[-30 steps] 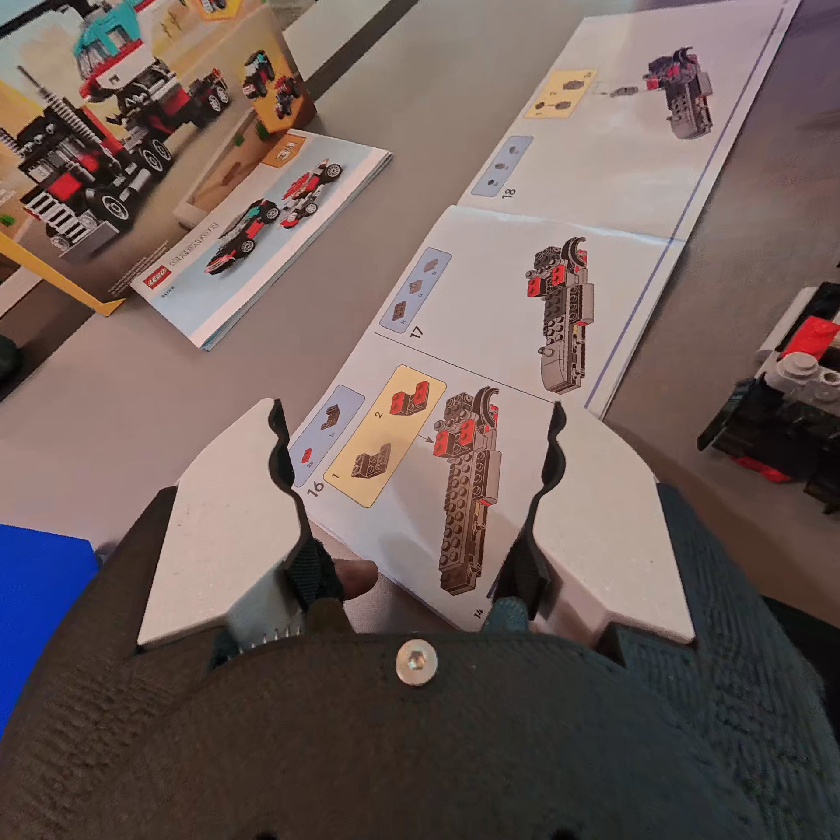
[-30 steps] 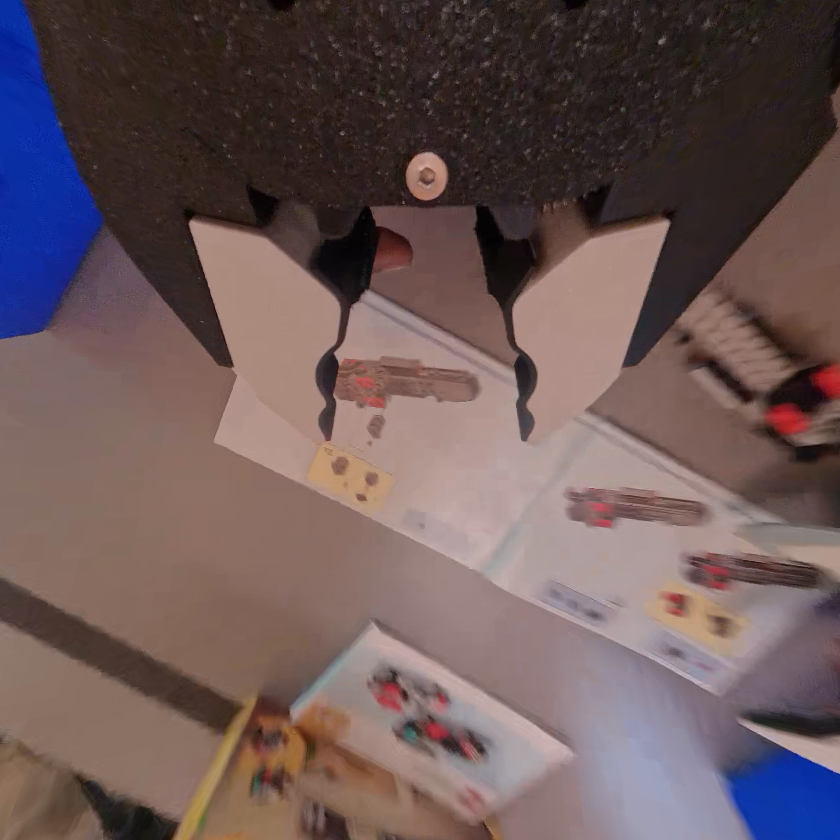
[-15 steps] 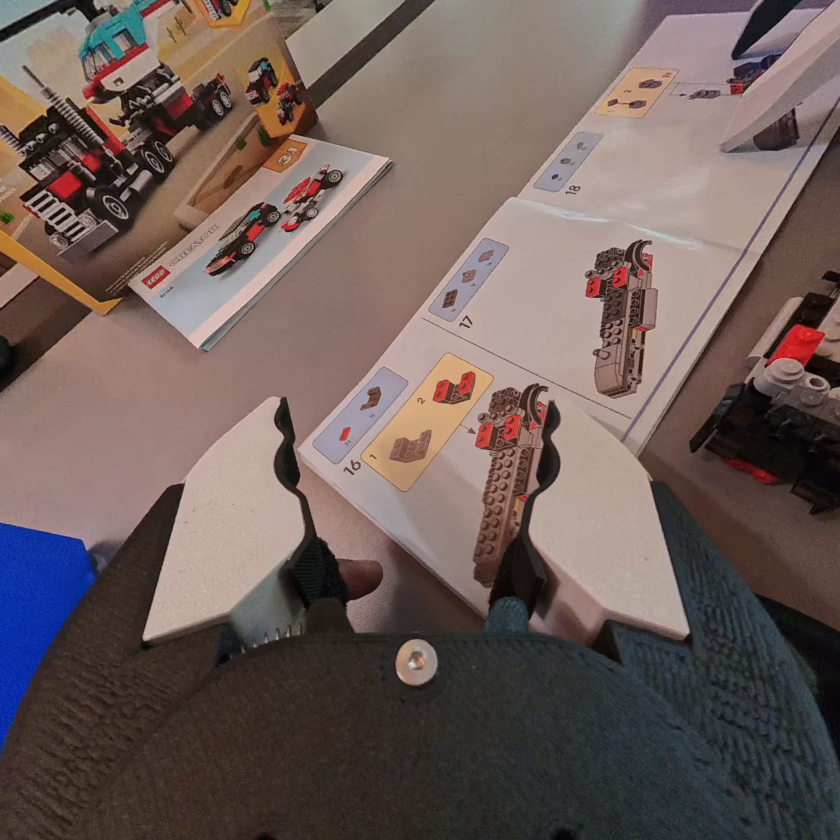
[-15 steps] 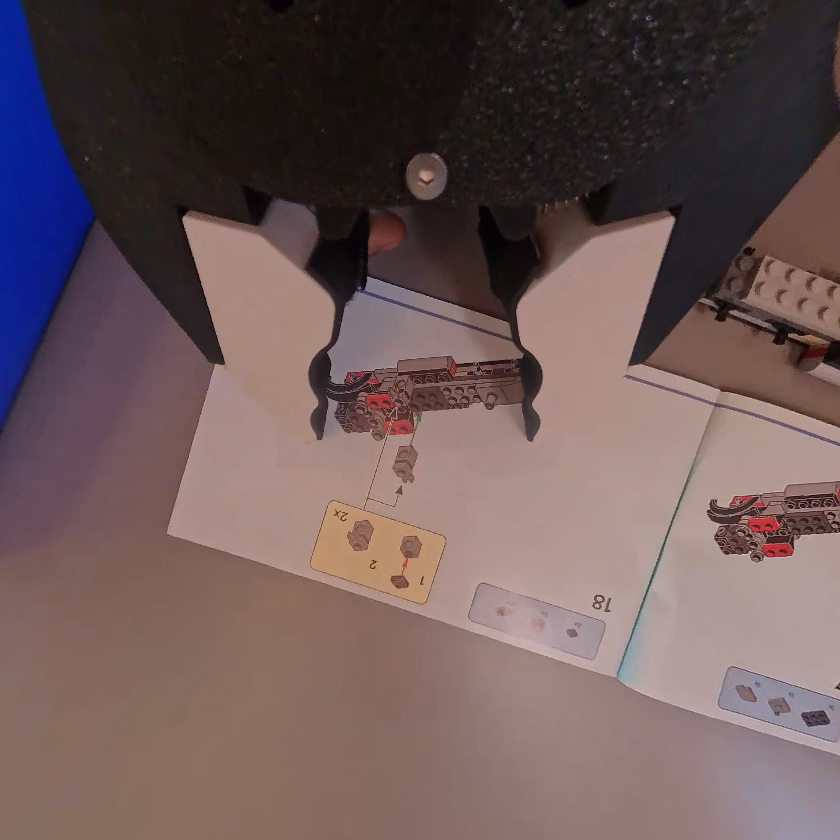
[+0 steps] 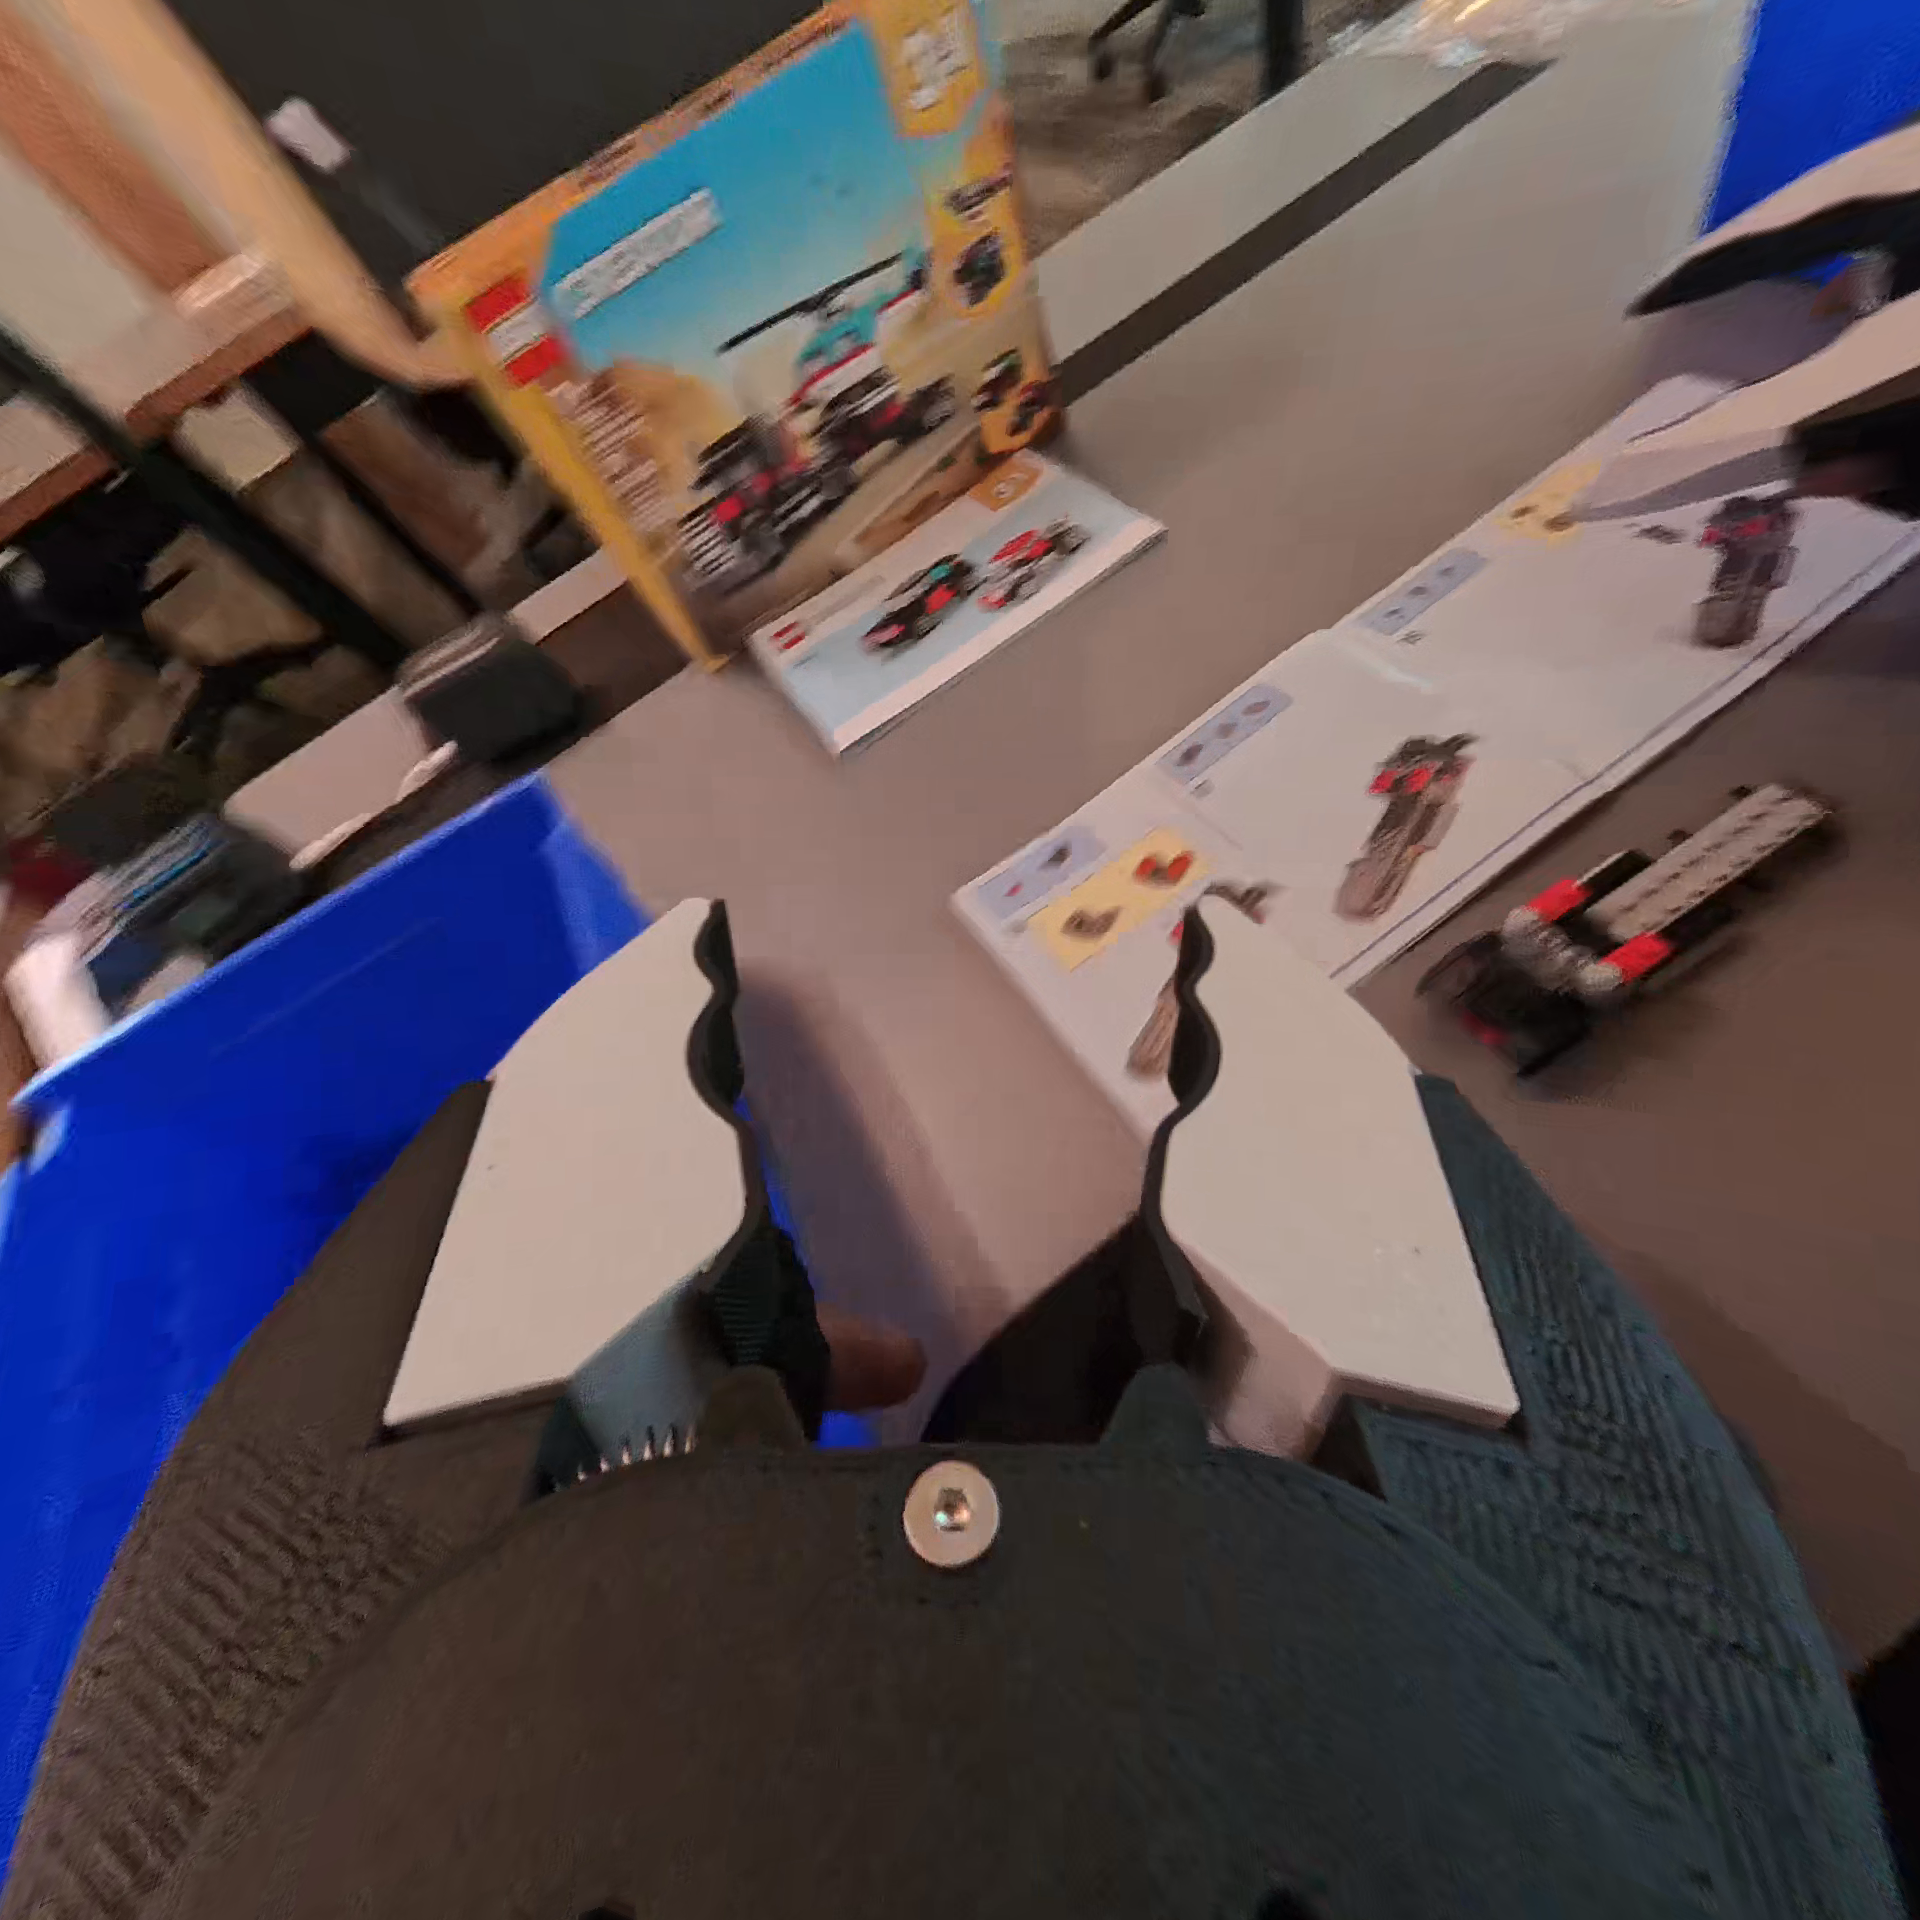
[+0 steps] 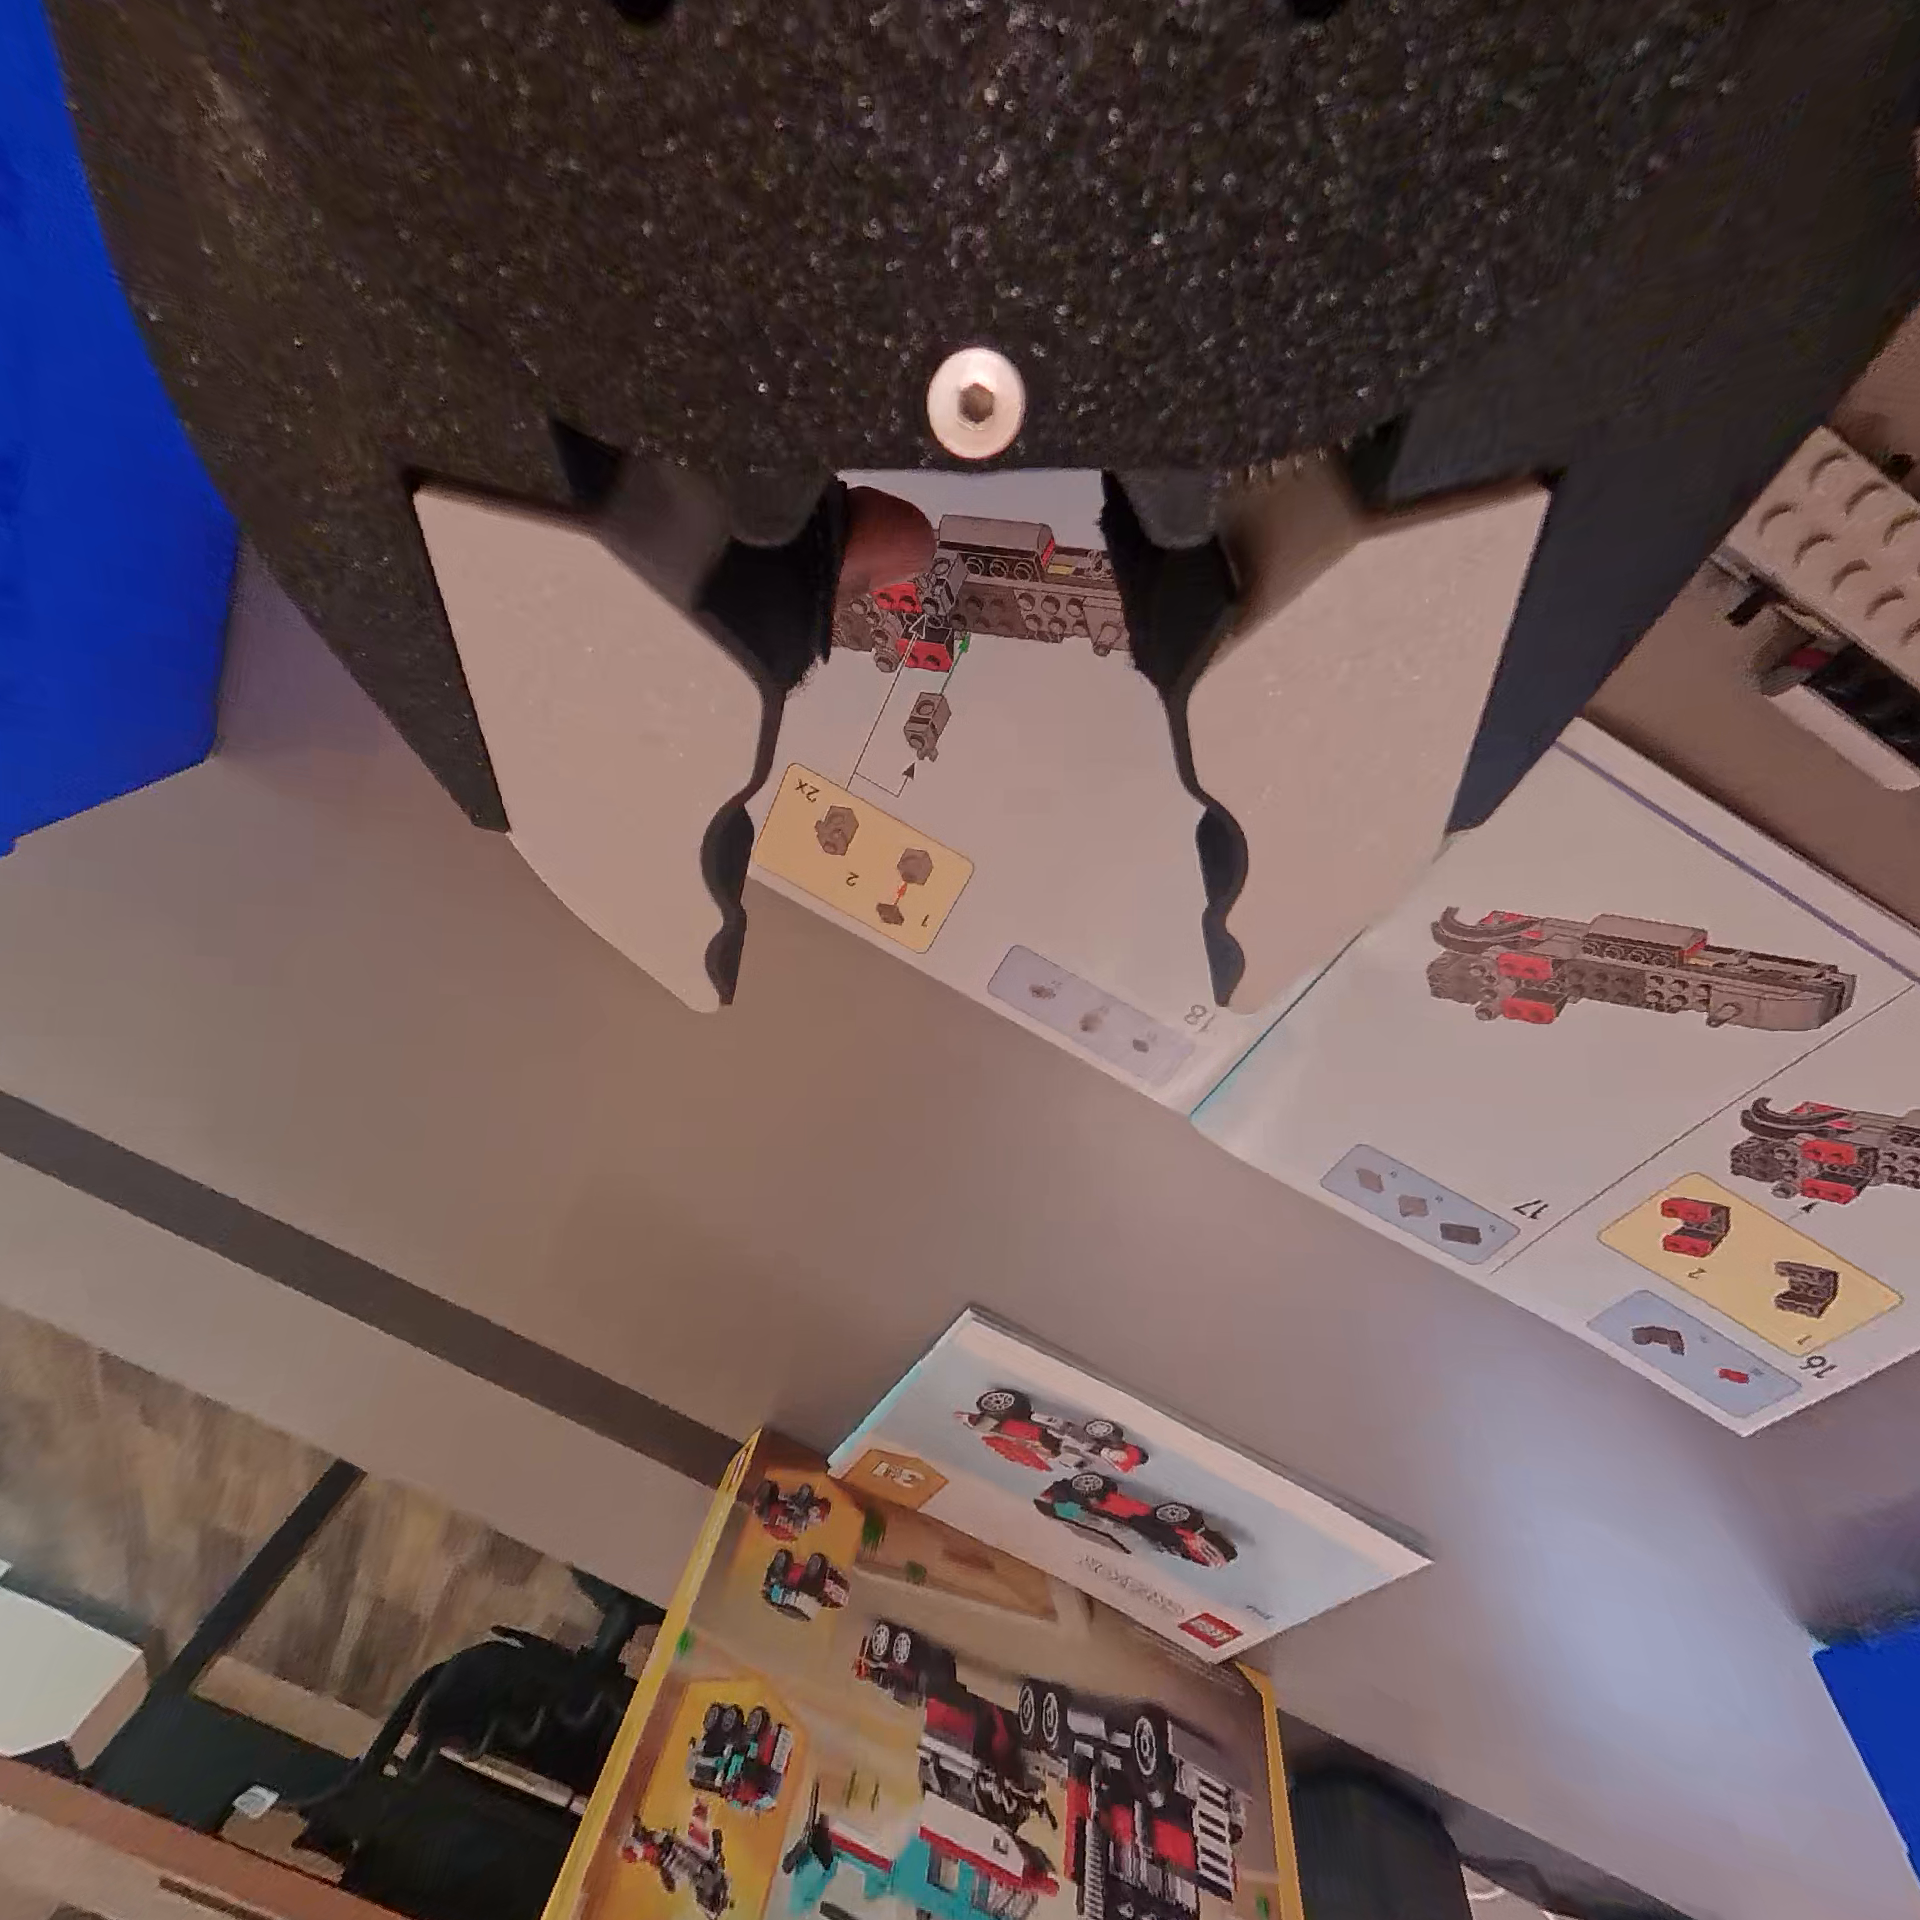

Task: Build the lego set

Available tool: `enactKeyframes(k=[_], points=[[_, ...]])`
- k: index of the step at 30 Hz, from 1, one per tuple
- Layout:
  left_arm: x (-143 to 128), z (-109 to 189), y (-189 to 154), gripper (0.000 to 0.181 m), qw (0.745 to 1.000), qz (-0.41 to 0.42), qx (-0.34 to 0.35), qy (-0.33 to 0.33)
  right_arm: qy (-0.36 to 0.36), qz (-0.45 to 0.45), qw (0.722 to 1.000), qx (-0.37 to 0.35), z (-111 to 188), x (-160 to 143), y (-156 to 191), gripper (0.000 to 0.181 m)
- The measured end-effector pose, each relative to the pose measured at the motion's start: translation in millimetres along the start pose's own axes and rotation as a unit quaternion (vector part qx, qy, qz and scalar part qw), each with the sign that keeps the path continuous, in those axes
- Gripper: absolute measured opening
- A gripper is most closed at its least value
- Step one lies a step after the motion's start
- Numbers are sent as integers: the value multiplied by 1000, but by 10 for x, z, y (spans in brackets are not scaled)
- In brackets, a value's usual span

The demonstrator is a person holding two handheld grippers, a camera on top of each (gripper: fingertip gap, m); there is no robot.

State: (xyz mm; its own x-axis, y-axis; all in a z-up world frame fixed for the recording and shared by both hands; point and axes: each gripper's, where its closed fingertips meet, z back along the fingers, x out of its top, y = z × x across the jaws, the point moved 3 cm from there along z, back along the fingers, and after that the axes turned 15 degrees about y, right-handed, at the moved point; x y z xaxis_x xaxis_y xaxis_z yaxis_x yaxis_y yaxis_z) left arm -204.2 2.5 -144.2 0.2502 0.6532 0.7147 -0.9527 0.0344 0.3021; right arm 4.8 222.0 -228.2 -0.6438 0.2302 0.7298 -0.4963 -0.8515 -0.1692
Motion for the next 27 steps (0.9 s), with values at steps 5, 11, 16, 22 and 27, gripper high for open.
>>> enactKeyframes(k=[5, 11, 16, 22, 27], points=[[-917, 201, 356, 76, 978, 70, 69, 184, 15, 0, 1000, 9, -84, -85, 13, 85], [-1419, -7, 302, 10, 968, 91, 94, 216, 24, 5, 1000, 3, -107, -131, -15, 84], [-1371, -169, 396, 6, 962, 172, 137, 161, 19, -5, 1000, 19, -117, -139, 3, 82], [-1236, -380, 486, 6, 951, 198, 191, 138, 36, 9, 999, 28, -174, -182, 58, 80], [-1141, -555, 619, 7, 953, 177, 204, 137, 37, 18, 999, 29, -182, -191, 78, 78]])
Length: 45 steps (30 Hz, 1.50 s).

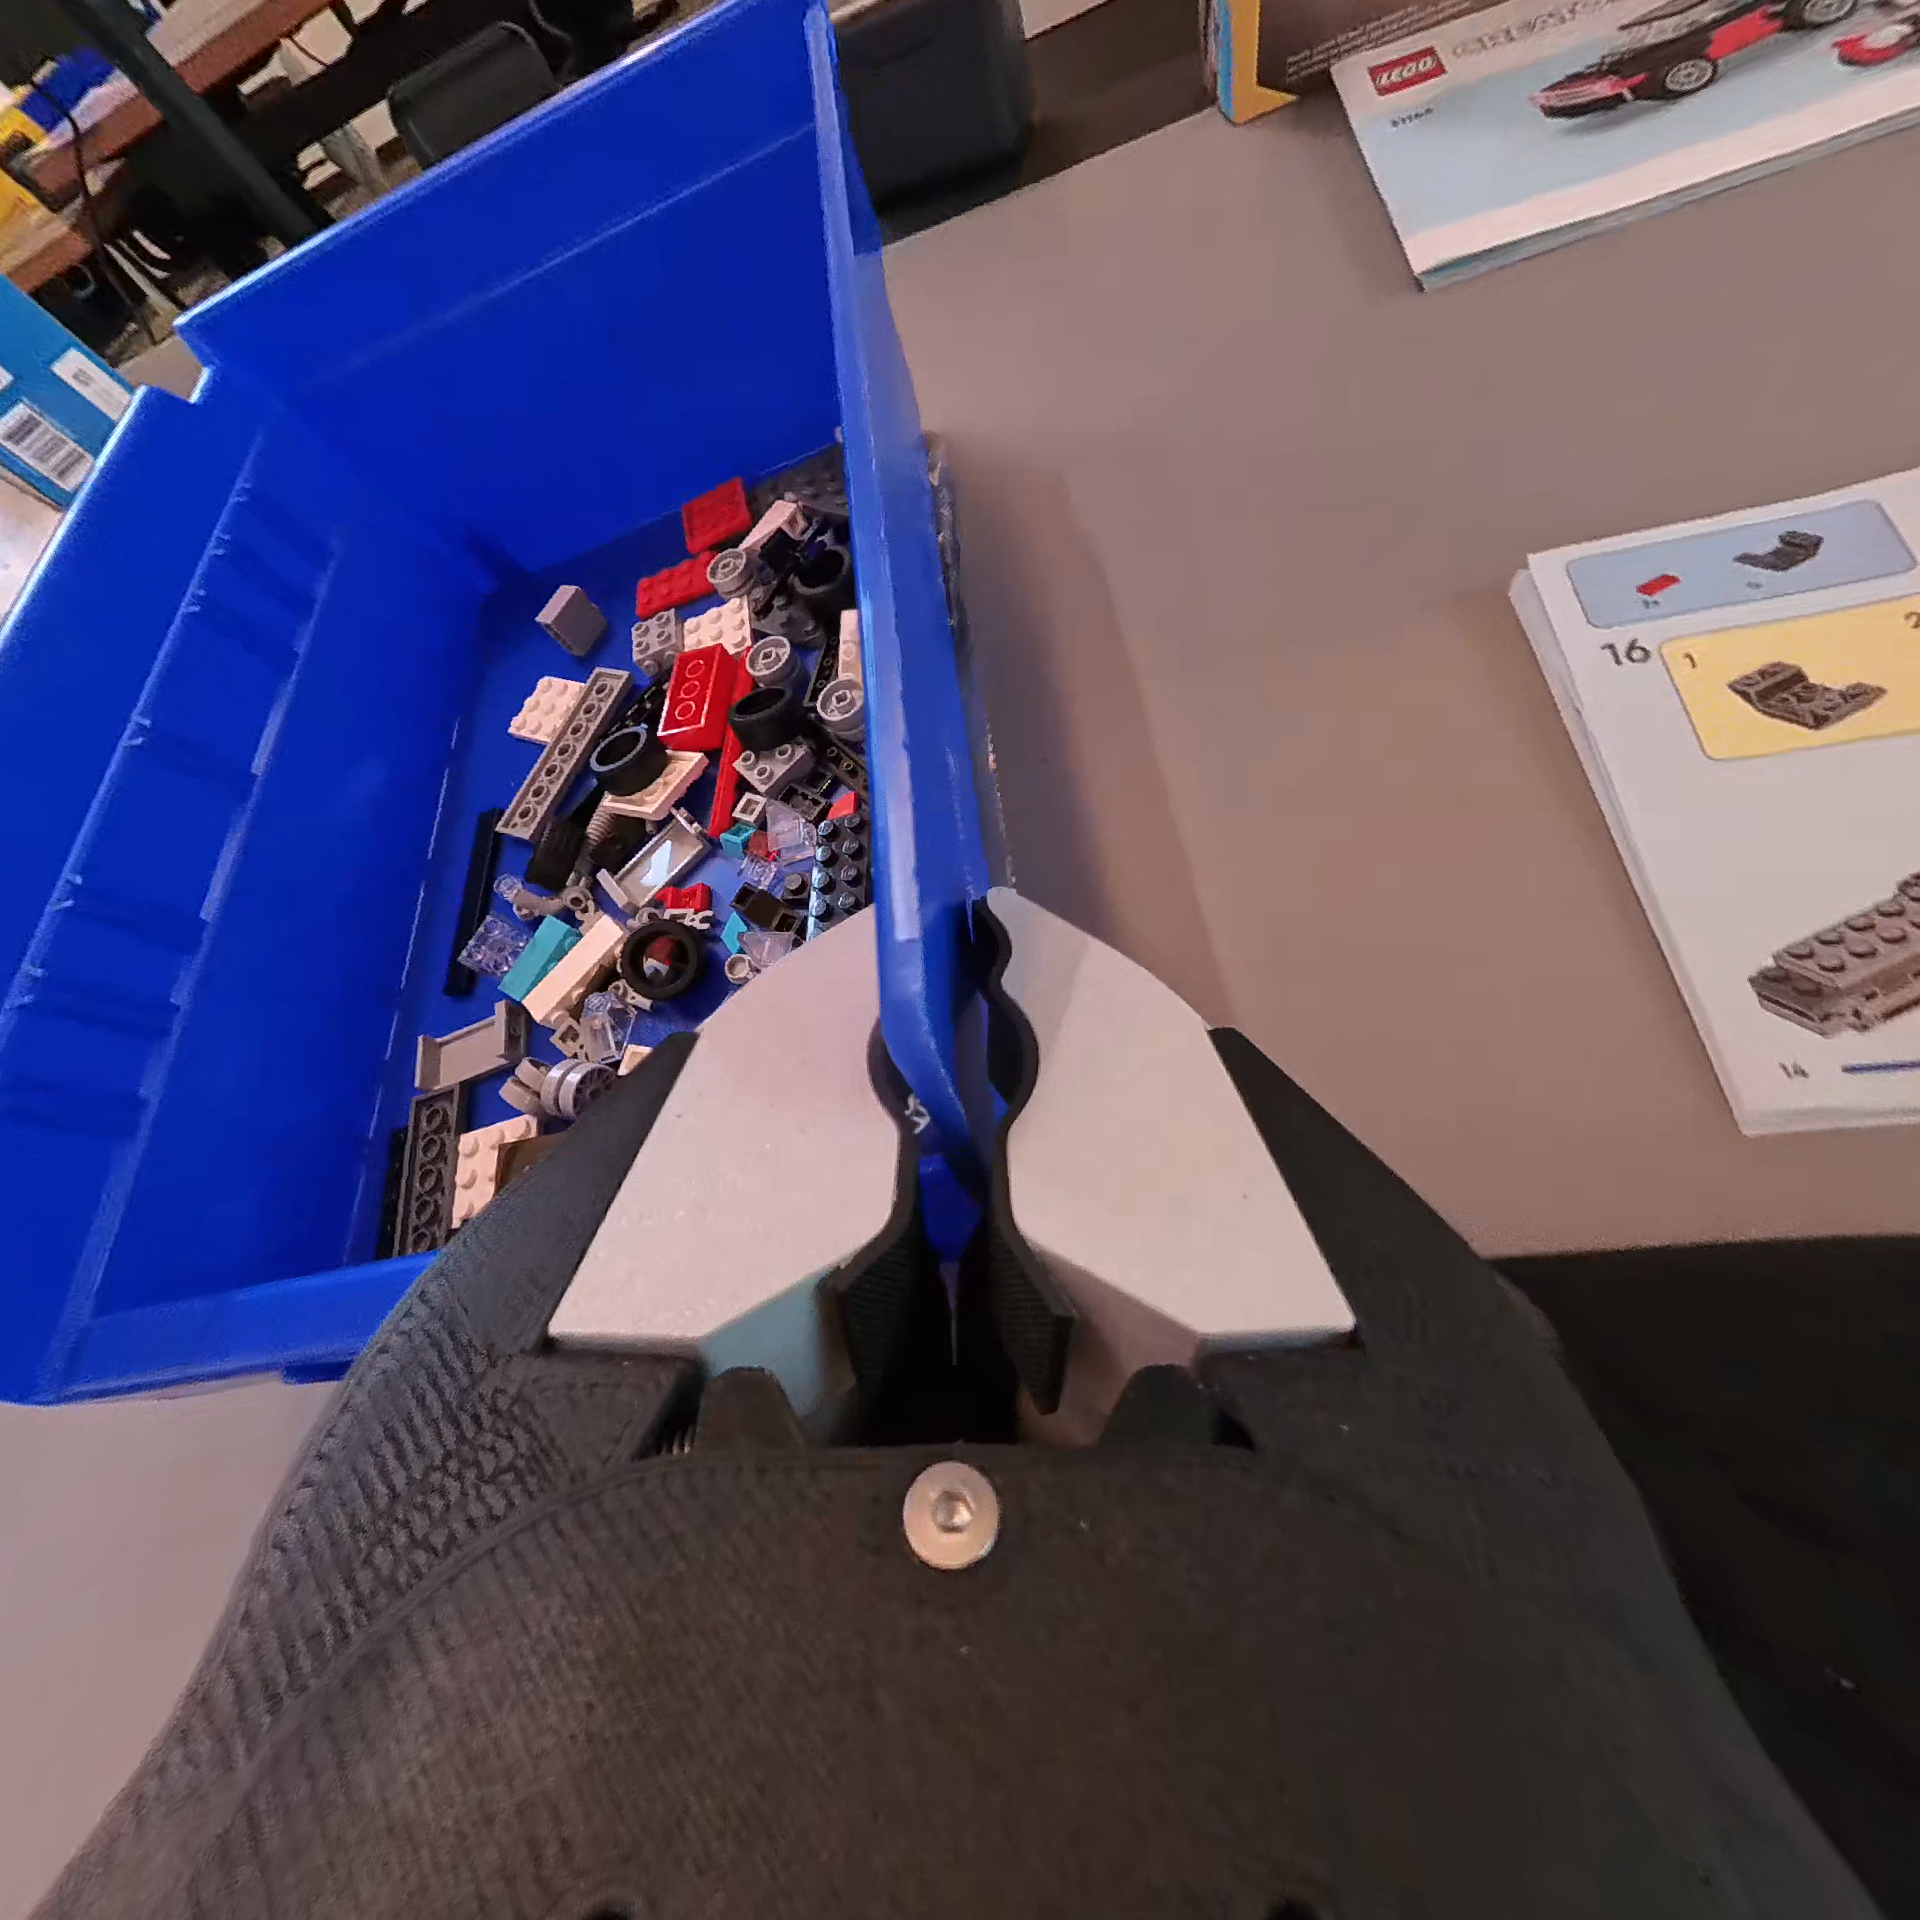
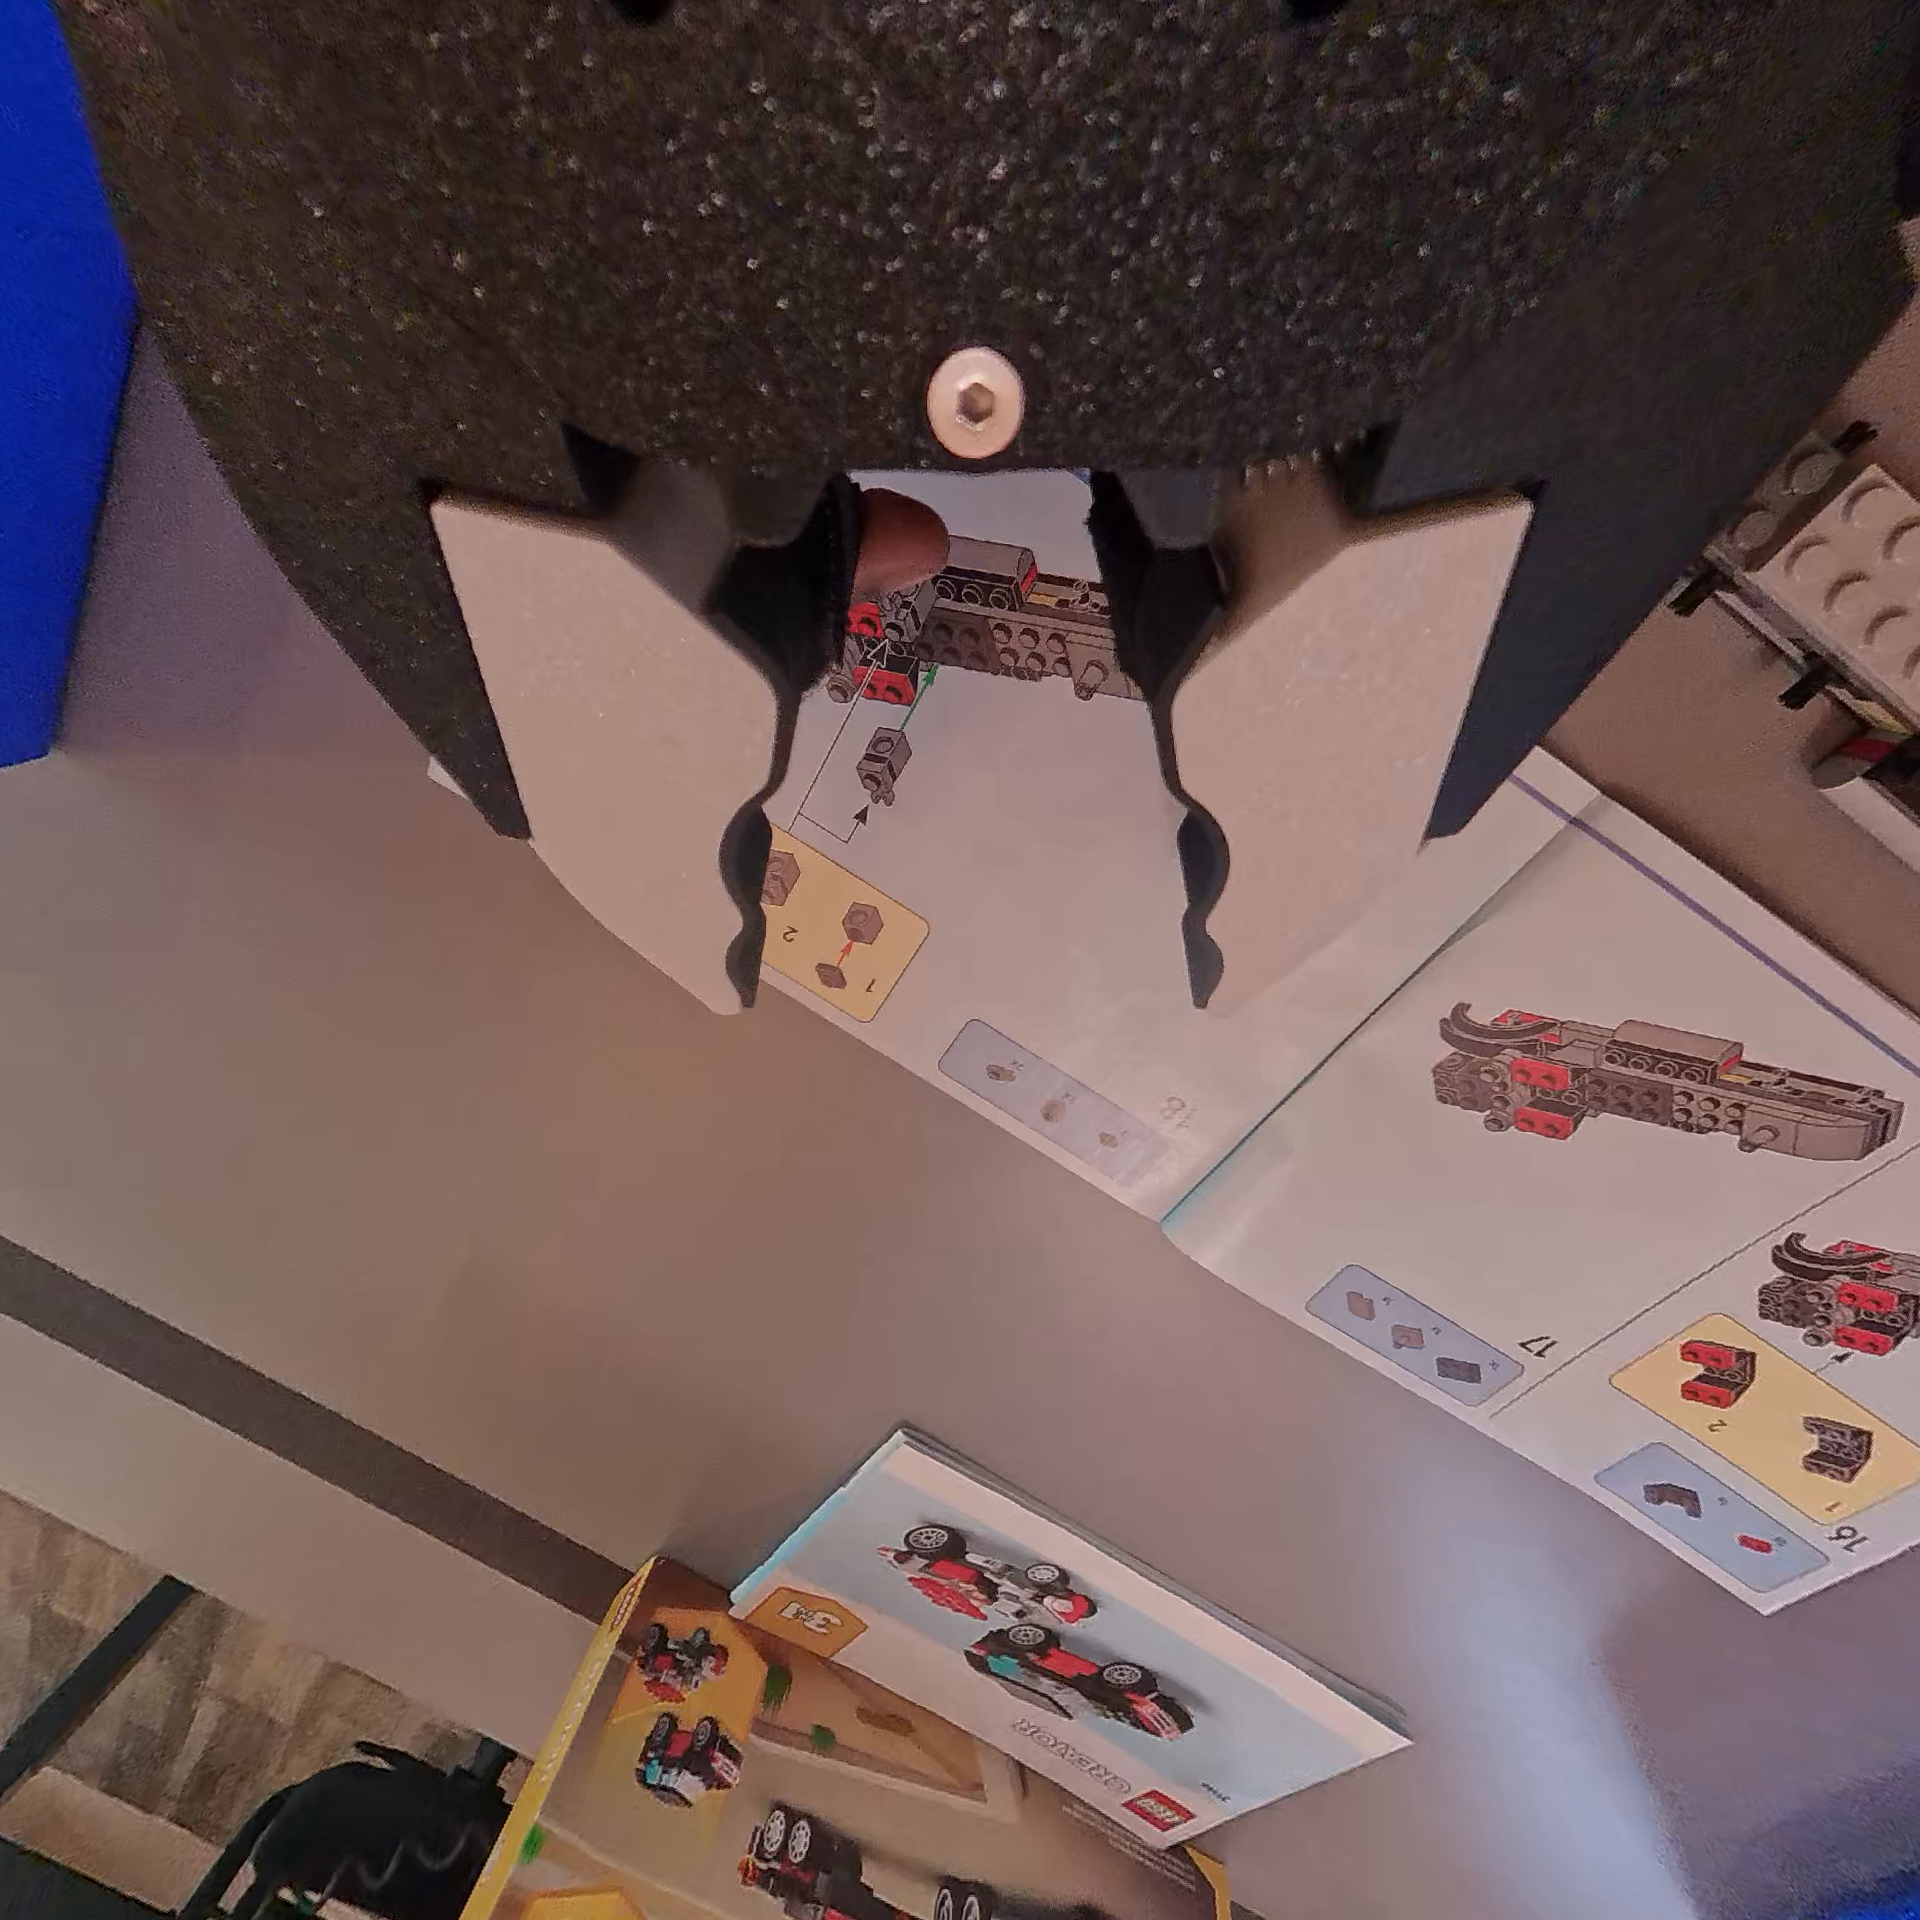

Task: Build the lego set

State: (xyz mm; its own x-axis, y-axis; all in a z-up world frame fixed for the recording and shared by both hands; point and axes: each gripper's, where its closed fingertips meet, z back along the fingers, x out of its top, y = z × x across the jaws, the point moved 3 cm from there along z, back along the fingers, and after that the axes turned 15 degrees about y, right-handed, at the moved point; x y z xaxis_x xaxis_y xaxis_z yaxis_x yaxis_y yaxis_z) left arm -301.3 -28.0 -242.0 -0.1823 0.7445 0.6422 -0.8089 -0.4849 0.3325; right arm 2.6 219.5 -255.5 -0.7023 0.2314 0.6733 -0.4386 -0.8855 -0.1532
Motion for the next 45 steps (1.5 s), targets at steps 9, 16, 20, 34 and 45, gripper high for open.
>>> enactKeyframes(k=[9, 16, 20, 34, 45], points=[[22, -77, 115, 7, 1000, -11, -8, -9, -11, 4, 1000, 1, 21, 2, 4, 74], [-46, -2, 143, 9, 1000, -17, -9, -25, -7, 15, 1000, -2, 4, -1, 23, 76], [221, 449, 29, 44, 993, -31, -24, -113, -32, 2, 999, 18, 32, 52, 60, 79], [1080, 315, -1129, 129, 939, -88, -265, -199, -53, -26, 998, -8, 61, 21, -107, 101], [989, 129, -1244, 128, 928, -75, -275, -239, -92, 48, 994, -18, 59, 77, 5, 116]])
